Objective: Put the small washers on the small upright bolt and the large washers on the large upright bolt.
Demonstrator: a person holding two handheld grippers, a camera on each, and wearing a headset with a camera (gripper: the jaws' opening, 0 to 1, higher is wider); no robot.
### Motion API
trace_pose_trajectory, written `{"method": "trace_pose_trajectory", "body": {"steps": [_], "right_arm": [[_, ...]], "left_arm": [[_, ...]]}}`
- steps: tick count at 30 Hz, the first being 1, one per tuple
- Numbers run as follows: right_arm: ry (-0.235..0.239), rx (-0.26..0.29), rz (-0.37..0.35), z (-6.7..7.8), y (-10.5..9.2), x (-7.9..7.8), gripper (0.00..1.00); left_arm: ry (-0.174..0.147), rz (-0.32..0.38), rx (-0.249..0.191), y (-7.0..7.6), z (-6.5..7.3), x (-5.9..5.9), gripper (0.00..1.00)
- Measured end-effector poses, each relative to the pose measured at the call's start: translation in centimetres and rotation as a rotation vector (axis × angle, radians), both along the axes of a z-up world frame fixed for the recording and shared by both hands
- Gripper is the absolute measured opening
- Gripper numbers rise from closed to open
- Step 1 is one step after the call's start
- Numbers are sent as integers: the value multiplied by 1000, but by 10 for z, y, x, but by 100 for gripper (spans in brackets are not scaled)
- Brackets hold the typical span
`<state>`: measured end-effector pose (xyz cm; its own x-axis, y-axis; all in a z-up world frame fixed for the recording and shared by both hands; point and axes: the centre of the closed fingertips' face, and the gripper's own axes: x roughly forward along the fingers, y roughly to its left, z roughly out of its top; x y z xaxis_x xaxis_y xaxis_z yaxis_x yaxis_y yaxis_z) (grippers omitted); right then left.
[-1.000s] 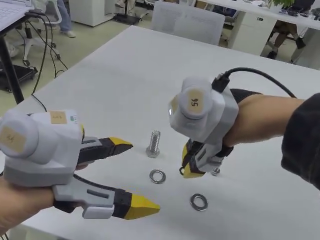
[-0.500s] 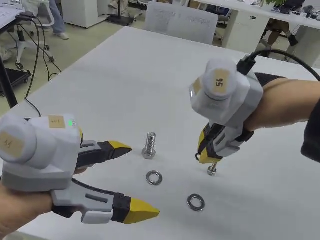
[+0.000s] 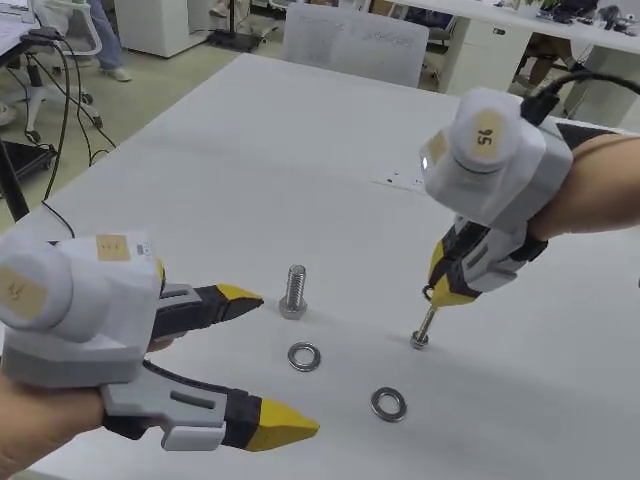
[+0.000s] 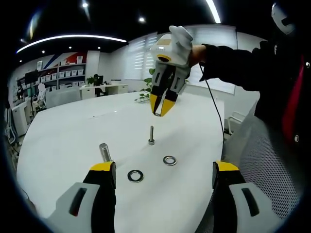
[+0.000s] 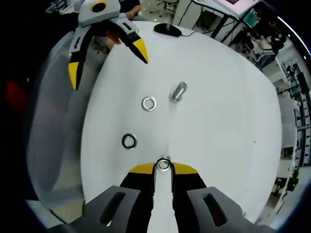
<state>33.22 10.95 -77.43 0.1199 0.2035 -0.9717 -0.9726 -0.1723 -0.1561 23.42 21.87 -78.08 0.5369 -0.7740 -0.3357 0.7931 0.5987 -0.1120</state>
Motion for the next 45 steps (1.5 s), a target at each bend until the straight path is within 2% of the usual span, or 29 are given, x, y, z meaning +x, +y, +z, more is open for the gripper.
{"method": "trace_pose_trajectory", "body": {"steps": [6,17,28,45], "right_arm": [[-5,-3,-28,0,-10,10,13],[16,-11,-49,-17,-14,25,13],[46,-19,-50,-34,-11,25,13],[68,-26,-53,-48,-12,25,13]], "left_arm": [[2,0,3,0,-1,1,81],[8,6,4,1,-2,3,81],[15,16,3,3,-3,5,81],[28,21,5,2,-7,5,80]]}}
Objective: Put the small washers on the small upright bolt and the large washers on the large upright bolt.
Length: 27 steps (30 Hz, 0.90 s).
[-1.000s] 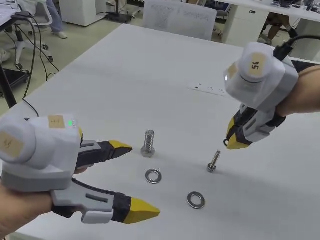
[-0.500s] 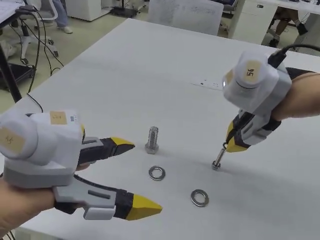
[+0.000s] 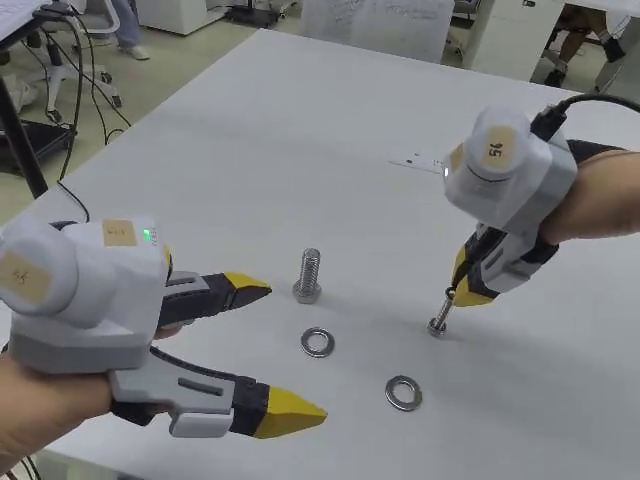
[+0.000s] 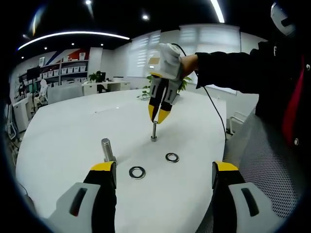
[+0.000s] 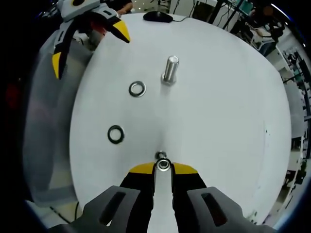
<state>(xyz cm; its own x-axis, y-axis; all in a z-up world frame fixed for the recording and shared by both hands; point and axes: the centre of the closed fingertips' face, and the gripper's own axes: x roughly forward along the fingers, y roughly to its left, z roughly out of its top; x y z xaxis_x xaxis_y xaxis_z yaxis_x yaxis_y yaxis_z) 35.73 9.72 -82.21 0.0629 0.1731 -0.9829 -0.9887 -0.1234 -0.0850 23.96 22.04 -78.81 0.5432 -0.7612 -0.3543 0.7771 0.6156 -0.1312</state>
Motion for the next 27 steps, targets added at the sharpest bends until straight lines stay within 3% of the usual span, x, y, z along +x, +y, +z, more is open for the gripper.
{"method": "trace_pose_trajectory", "body": {"steps": [8,27], "right_arm": [[6,-8,1,-6,0,-1,13],[25,-26,-4,-34,1,-4,14]], "left_arm": [[1,2,1,0,-1,-1,80],[5,4,3,0,-1,-3,80]]}}
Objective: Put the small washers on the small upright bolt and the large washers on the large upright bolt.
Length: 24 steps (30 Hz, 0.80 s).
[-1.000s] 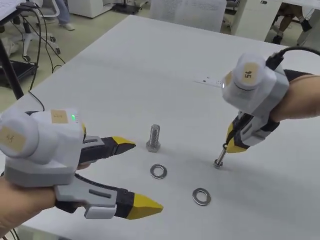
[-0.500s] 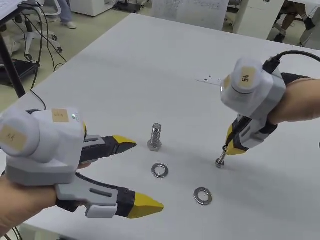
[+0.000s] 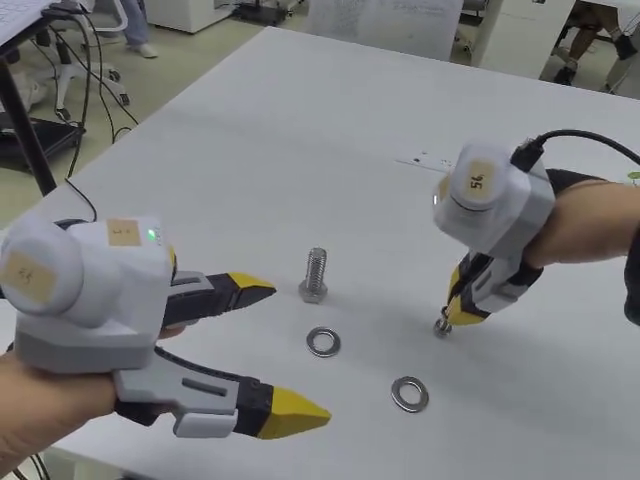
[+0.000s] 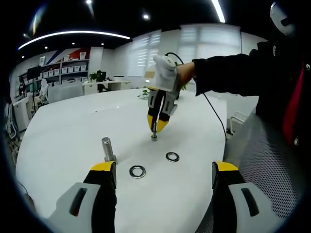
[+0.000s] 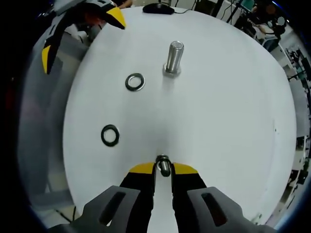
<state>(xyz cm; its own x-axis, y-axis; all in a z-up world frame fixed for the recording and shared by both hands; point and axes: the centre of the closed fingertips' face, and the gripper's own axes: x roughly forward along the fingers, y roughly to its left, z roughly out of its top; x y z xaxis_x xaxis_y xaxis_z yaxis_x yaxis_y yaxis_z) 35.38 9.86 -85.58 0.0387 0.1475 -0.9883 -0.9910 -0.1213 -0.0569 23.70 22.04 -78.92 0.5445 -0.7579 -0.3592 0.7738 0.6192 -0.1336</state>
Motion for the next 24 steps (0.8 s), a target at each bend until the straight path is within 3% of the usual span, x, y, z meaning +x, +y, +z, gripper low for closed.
{"method": "trace_pose_trajectory", "body": {"steps": [15,24], "right_arm": [[-2,-8,-4,-15,2,1,14],[-1,-7,-3,-15,3,-1,14]], "left_arm": [[3,0,2,1,0,-1,80],[4,2,2,2,-1,-1,80]]}}
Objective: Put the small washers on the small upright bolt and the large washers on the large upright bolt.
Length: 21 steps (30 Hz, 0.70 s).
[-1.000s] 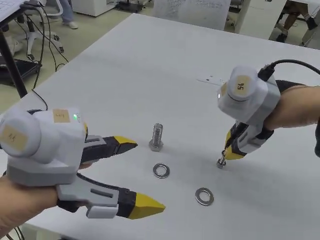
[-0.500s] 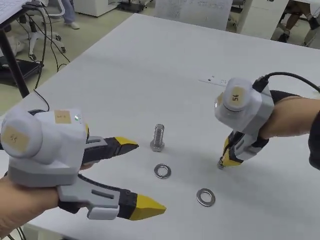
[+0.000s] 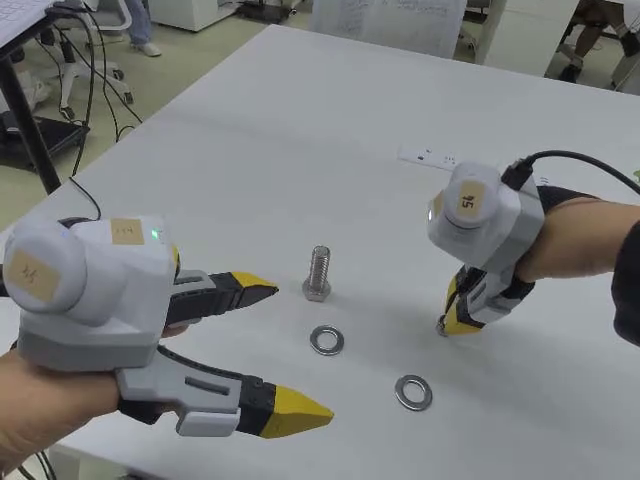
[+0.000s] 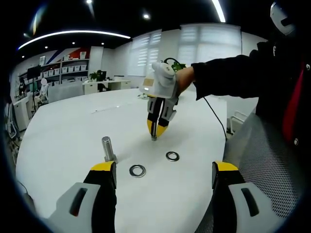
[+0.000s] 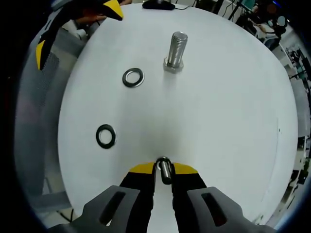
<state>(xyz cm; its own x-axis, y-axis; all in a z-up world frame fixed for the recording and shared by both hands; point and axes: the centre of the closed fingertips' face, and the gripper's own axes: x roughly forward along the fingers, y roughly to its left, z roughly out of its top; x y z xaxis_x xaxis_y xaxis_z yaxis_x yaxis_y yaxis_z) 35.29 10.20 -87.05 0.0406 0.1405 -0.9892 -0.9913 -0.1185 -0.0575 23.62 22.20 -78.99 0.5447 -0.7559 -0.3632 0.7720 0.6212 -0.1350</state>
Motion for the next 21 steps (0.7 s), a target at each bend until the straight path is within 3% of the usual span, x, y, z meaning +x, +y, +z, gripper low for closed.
{"method": "trace_pose_trajectory", "body": {"steps": [10,21], "right_arm": [[-1,2,4,1,2,1,16],[-9,6,-4,4,0,1,26]], "left_arm": [[1,0,1,0,-1,-1,80],[0,-1,2,1,-1,-2,80]]}}
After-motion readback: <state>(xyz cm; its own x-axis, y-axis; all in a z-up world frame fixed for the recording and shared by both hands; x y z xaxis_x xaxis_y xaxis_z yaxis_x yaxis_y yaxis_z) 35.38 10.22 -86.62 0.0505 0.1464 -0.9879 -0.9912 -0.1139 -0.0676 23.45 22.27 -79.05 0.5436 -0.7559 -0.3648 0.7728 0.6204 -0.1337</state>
